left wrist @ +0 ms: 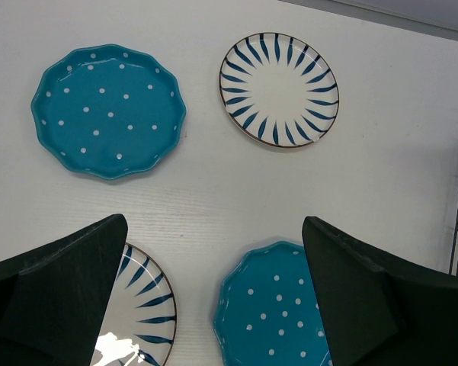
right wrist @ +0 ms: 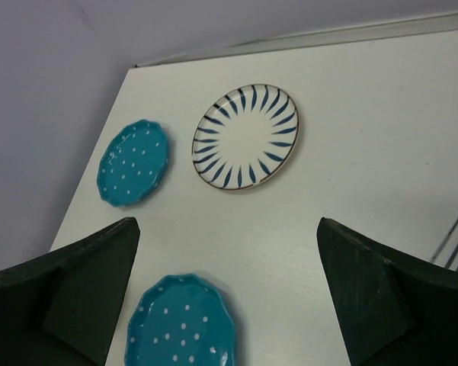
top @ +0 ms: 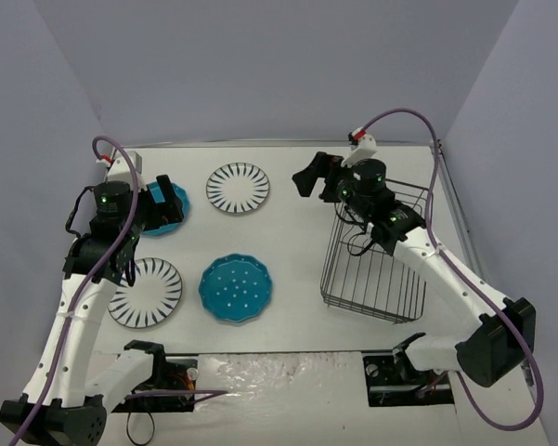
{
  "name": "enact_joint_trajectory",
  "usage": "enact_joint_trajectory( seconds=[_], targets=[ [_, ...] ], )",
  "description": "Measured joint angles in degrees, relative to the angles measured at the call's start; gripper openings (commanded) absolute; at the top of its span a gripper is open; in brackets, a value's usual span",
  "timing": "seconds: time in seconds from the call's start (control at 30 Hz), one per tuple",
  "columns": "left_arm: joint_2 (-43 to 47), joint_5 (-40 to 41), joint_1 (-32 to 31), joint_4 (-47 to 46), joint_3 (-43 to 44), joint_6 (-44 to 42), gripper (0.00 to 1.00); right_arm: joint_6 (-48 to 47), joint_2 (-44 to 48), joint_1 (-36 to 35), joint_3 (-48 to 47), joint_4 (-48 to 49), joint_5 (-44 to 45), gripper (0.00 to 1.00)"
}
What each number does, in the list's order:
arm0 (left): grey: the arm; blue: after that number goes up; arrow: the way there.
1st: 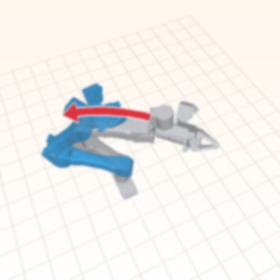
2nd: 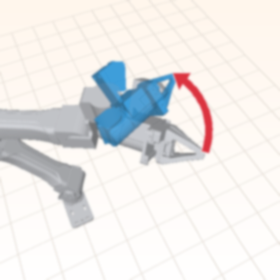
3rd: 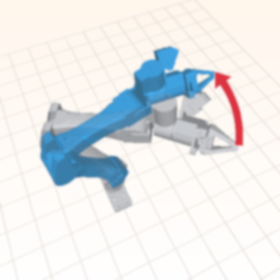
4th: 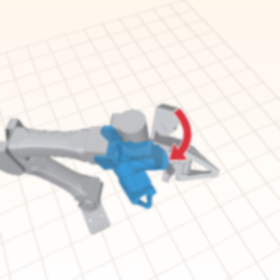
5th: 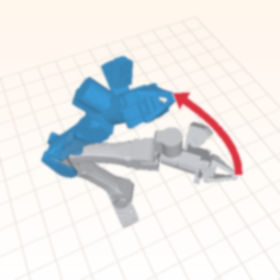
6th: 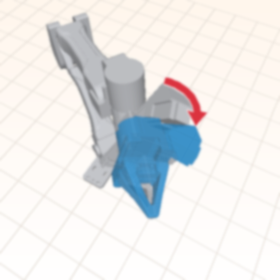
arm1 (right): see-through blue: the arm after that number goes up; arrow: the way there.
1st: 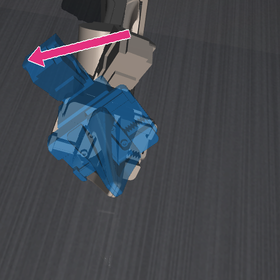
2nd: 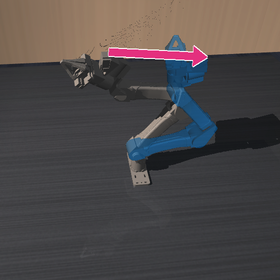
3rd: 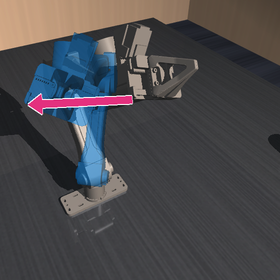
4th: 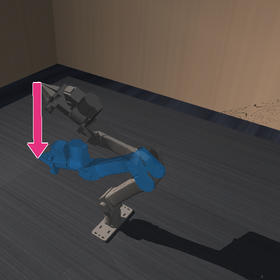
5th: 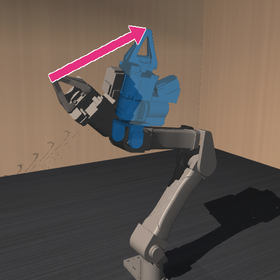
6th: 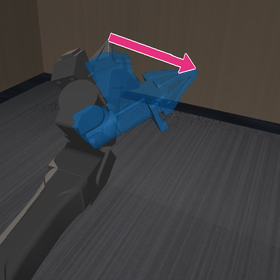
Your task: Load the plates into the dish rack
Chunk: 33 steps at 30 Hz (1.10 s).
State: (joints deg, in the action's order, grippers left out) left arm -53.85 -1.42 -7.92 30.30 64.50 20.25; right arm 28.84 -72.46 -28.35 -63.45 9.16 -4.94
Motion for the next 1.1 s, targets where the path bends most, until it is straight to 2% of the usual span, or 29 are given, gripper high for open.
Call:
enact_joint_trajectory(
  seconds=[0.2, 0.5, 0.77, 1.1],
  targets=[
    [-0.37, -0.05, 0.0, 0.29, 0.3, -0.06, 0.97, 0.68, -5.42, -7.73, -0.52, -1.36, 1.78, 0.93],
    [-0.64, -0.2, 0.0, 0.37, 0.62, -0.08, 0.97, 2.55, -9.25, -19.94, 4.77, -1.71, 6.53, 0.82],
    [-0.75, -0.25, 0.0, 0.44, 0.64, -0.09, 0.97, 5.61, -11.71, -22.2, 12.02, -1.63, 9.54, 0.74],
    [-0.9, -0.23, 0.0, 0.46, 0.64, -0.09, 0.97, 7.57, -14.95, -25.87, 13.33, 1.01, 11.1, 0.72]
  ],
)
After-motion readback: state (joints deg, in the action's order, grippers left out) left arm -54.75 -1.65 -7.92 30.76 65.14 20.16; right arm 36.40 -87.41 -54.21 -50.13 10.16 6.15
